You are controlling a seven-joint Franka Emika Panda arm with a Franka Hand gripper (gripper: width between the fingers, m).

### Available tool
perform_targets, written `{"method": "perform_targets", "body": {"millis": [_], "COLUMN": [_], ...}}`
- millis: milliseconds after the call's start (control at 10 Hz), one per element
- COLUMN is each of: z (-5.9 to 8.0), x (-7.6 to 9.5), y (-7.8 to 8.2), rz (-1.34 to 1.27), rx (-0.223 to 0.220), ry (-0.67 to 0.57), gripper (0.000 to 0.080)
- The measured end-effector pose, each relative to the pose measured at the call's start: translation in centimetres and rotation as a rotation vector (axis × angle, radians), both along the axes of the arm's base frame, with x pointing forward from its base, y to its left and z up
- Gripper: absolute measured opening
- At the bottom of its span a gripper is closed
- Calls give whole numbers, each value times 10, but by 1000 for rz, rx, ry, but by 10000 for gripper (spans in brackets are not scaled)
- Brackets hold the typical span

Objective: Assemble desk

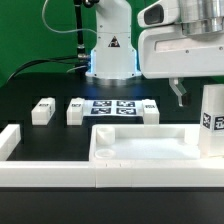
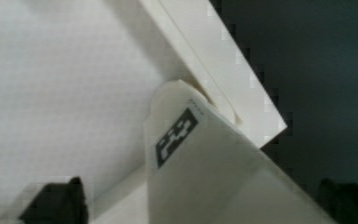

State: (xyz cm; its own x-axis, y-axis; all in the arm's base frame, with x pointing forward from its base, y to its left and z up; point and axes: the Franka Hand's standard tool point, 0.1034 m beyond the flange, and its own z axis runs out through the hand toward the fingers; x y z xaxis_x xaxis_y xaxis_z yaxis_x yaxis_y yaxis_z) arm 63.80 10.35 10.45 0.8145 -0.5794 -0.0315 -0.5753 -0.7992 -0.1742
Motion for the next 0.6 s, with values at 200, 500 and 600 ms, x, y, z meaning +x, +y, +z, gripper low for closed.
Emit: {"method": "perform_targets", "body": {"millis": [200, 500, 600], "z": [-1, 0, 0], "x": [0, 2, 2], "y": [0, 10, 10], "rz": [188, 546, 531], "rx": [-16, -89, -89], "ry": [-30, -76, -74], "gripper": [649, 649, 636]}}
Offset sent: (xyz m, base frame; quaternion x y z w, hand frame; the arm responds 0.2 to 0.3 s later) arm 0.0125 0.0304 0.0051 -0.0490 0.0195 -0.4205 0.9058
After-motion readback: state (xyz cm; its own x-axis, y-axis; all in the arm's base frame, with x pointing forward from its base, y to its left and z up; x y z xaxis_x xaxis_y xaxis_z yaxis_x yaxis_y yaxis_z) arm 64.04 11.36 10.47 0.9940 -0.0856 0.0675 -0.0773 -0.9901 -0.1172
